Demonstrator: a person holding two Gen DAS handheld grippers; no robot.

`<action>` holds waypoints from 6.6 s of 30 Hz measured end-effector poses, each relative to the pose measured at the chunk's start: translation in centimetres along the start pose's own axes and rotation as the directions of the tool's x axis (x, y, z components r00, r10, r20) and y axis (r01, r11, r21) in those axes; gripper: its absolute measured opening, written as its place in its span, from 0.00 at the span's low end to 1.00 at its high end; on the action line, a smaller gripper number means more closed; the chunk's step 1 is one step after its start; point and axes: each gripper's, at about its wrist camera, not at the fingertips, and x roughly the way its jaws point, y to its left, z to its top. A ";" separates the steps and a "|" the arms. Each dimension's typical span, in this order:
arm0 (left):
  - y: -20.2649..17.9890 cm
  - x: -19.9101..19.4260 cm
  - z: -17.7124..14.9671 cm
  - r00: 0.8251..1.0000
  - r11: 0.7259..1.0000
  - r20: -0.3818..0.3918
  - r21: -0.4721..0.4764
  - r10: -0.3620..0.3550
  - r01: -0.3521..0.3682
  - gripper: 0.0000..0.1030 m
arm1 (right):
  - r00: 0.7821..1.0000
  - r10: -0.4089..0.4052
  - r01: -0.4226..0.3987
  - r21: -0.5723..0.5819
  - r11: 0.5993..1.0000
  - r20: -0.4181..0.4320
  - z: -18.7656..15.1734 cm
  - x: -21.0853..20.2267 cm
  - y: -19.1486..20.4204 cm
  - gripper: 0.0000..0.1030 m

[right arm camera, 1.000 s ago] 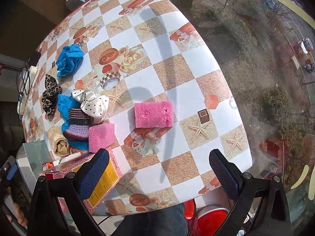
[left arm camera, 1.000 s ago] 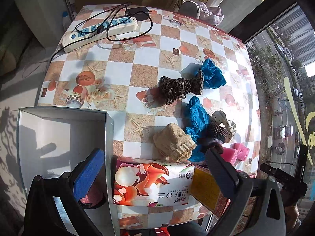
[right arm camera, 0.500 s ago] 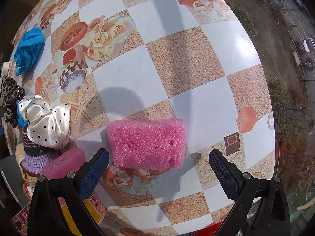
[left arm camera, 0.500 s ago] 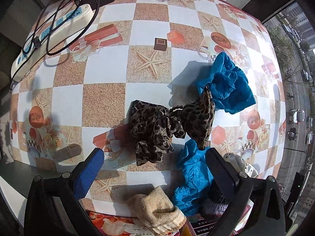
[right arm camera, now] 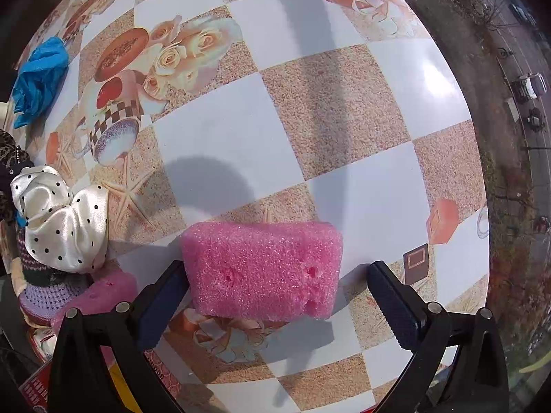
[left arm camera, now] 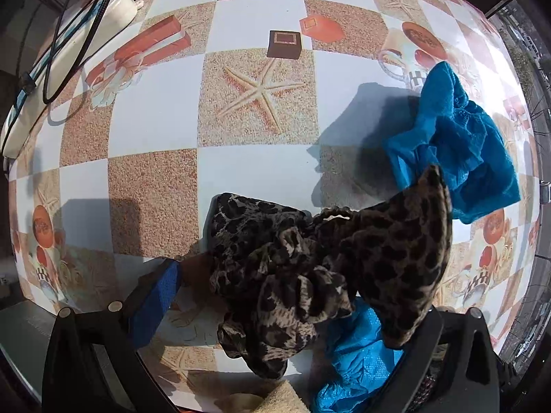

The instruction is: Organize soft objects

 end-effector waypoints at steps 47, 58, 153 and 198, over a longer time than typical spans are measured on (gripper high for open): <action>-9.4 -18.3 -8.6 0.940 0.935 0.285 0.346 -0.187 0.081 0.19 | 0.967 0.077 -0.086 0.026 0.996 0.243 -5.7 -12.6 -1.7 0.68; -9.5 -18.7 -10.6 0.947 0.929 0.258 0.360 -0.192 0.090 0.29 | 0.957 0.081 -0.105 0.073 0.992 0.279 -8.7 -14.2 -3.3 0.69; 18.9 -20.2 -29.2 0.922 0.983 0.380 -0.132 -0.071 0.130 0.28 | 0.964 0.203 -0.020 -0.711 0.703 0.174 -22.3 -18.3 29.2 0.69; 24.4 -15.8 -29.5 0.946 0.944 0.323 -0.317 0.020 0.089 0.78 | 0.983 0.161 -0.030 -0.805 0.593 0.082 -21.4 -14.8 40.4 0.81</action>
